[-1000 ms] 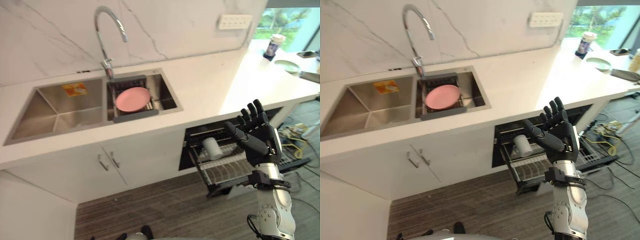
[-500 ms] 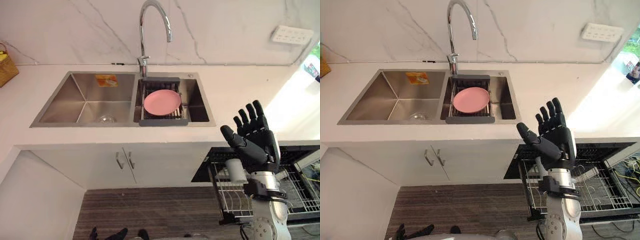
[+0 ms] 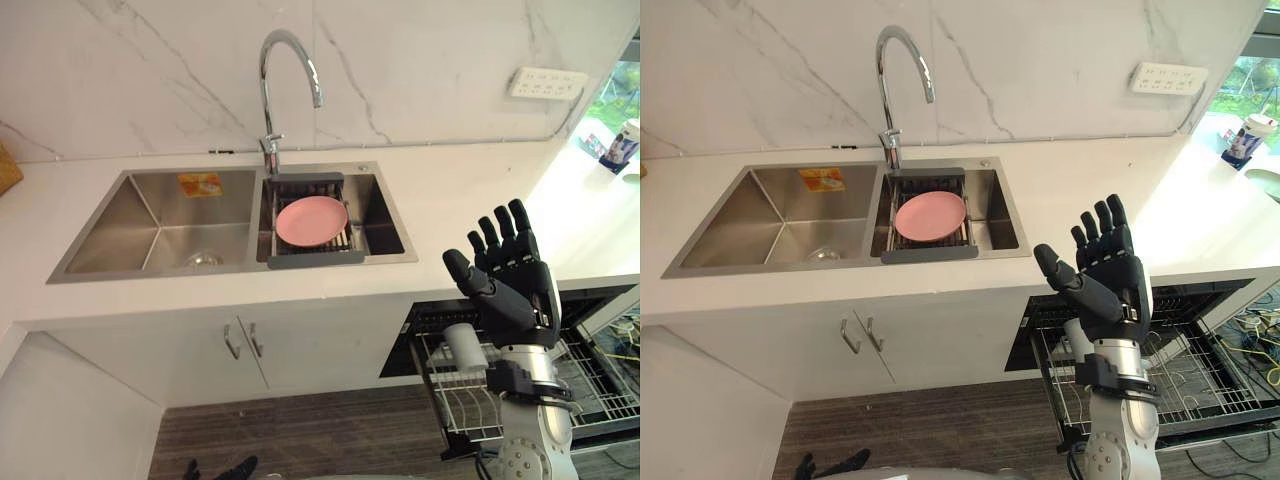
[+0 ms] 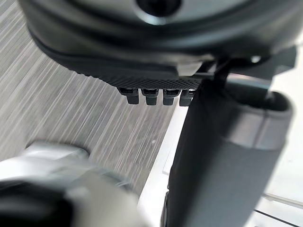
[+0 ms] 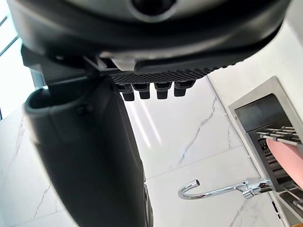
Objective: Walk over to the sink, pick up the cup, carry it to the dishwasher, place the cup inside the dishwasher, then close the dishwasher door
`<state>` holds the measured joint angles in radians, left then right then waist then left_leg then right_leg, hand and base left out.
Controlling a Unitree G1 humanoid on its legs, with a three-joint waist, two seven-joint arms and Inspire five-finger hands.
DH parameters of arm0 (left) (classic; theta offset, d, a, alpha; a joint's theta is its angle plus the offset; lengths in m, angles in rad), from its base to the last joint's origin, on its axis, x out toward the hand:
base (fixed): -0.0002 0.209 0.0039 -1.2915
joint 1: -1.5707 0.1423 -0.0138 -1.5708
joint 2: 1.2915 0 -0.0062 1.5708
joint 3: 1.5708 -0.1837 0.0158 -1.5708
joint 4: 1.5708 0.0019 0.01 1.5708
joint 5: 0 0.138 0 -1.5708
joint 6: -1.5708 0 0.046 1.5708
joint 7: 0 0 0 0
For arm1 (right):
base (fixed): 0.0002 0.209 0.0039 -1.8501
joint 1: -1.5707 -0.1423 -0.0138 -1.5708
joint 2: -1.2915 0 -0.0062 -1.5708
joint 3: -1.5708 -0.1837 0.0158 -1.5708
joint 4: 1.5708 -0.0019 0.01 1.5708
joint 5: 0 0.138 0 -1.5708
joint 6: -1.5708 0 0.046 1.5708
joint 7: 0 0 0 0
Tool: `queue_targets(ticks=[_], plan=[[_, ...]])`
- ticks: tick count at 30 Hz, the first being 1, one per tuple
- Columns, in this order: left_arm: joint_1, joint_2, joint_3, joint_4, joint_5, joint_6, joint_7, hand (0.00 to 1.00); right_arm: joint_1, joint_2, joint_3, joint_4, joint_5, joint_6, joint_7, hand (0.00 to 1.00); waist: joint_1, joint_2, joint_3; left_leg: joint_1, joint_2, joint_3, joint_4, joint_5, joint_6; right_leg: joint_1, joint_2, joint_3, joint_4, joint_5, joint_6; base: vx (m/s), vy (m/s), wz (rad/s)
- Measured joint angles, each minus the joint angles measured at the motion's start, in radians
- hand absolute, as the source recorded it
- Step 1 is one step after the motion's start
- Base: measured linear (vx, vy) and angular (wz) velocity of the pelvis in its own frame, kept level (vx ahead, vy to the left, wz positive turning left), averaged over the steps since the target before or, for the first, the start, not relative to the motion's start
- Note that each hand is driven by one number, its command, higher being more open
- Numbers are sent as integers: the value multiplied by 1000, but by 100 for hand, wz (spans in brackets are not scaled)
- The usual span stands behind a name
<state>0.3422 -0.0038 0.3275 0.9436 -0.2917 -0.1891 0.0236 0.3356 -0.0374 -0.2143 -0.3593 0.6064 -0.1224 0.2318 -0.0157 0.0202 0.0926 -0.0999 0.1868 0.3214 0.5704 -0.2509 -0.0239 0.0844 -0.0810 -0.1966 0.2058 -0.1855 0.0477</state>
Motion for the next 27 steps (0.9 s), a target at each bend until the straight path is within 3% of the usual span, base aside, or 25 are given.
queue_targets(ticks=[2, 3, 4, 5, 6, 7, 8, 9, 12, 14, 16, 18, 22, 23, 27], plan=[[5, -24, 40, -17, -59, -6, -31, 100, 5, -3, 6, -1, -1, 0, 0, 100, 9, -7, 5, -80, 41, -6, 137, -2, -25, 24, 2, 7, -11, 2, -11, 60, -18, -9], [4, -24, 40, -18, -75, -2, -37, 100, 3, -1, 6, -1, -1, 0, -1, 100, 12, -8, 5, -83, 36, -4, 107, -8, -23, 33, -4, 10, -18, 2, -10, 102, 8, -22], [4, -22, 41, -13, -93, 5, -55, 100, -13, -5, 7, 0, -1, 0, -1, 100, 16, -9, 4, -80, 10, -7, -18, -3, -24, 43, -22, 24, -22, -3, -2, 137, 98, -31], [5, -22, 43, 1, -93, -2, -70, 100, -32, -15, 9, 0, -1, -2, -1, 100, 20, -9, 5, -71, -20, -18, -172, 58, -16, 44, -39, 42, -23, -10, 9, 117, 91, -41], [5, -24, 45, 8, -93, -5, -76, 100, -34, -21, 11, 1, -1, -2, -2, 100, 28, -10, 3, -55, -37, -22, -210, 112, -21, 47, -47, 58, -26, -12, 13, 264, 193, -54], [13, -28, 48, 28, -92, -18, -79, 100, -42, -35, 30, 1, -1, -2, -3, 100, 32, -12, -1, -21, -74, -28, -258, 159, 14, 65, -58, 92, -57, -12, 16, 223, 139, -39], [14, -25, 48, 37, -92, -25, -79, 100, -49, -40, 48, -1, -2, -3, -4, 100, 23, -11, -6, -19, -85, -24, -257, 151, 23, 75, -62, 110, -80, -10, 17, 334, 172, -30], [8, -23, 48, 40, -90, -38, -79, 100, -69, -51, 72, 0, -2, -3, -14, 100, 20, -17, -2, -27, -94, -11, -226, 139, 50, 82, -72, 126, -97, 7, 40, 275, 107, -15], [-11, -16, 46, 44, -89, -46, -78, 100, -111, -54, 113, 9, -2, 1, -24, 100, 28, -27, -3, -4, -120, 3, -221, 103, 64, 97, -98, 140, -94, 25, 63, 244, 107, -10], [-20, -9, 46, 56, -90, -46, -73, 100, -124, -54, 113, 22, -1, 1, -20, 100, 28, -28, -3, 60, -135, 2, -300, 90, 59, 53, -101, 139, 48, 25, 64, 180, 111, -4], [-15, 7, 16, 53, -86, -45, -71, 100, -130, -53, 124, 29, -2, -1, -16, 100, 25, -32, -9, 137, -156, -5, -392, 86, 64, -103, -130, 125, 384, 38, 84, 174, 128, -12], [-7, 50, -32, 54, -60, -32, -58, 100, -132, -53, 154, 39, -3, -11, -1, 100, 3, -61, -32, 176, -173, 0, -434, 104, 56, -175, -161, 71, 459, 27, 66, 159, 58, 6], [-49, 64, -35, 45, -60, -17, -42, 100, -162, -57, 191, 73, -3, -22, 30, 100, 2, -71, -58, 162, -159, -16, -408, 111, 61, -142, -121, 26, 241, 35, 31, 255, -62, -4], [-95, 47, -40, 23, -160, 46, -46, 100, -218, -99, 162, 144, -19, -58, 24, 100, 7, -48, 22, 214, -118, -79, -430, 85, 13, -71, -27, -6, -159, 240, 20, 90, -42, 1], [-96, 47, -40, 22, -160, 46, -46, 100, -219, -99, 160, 144, -19, -58, 24, 100, 16, -48, 23, 210, -118, -82, -433, 85, 13, -70, -28, -6, -161, 240, 21, 0, 0, 0]])
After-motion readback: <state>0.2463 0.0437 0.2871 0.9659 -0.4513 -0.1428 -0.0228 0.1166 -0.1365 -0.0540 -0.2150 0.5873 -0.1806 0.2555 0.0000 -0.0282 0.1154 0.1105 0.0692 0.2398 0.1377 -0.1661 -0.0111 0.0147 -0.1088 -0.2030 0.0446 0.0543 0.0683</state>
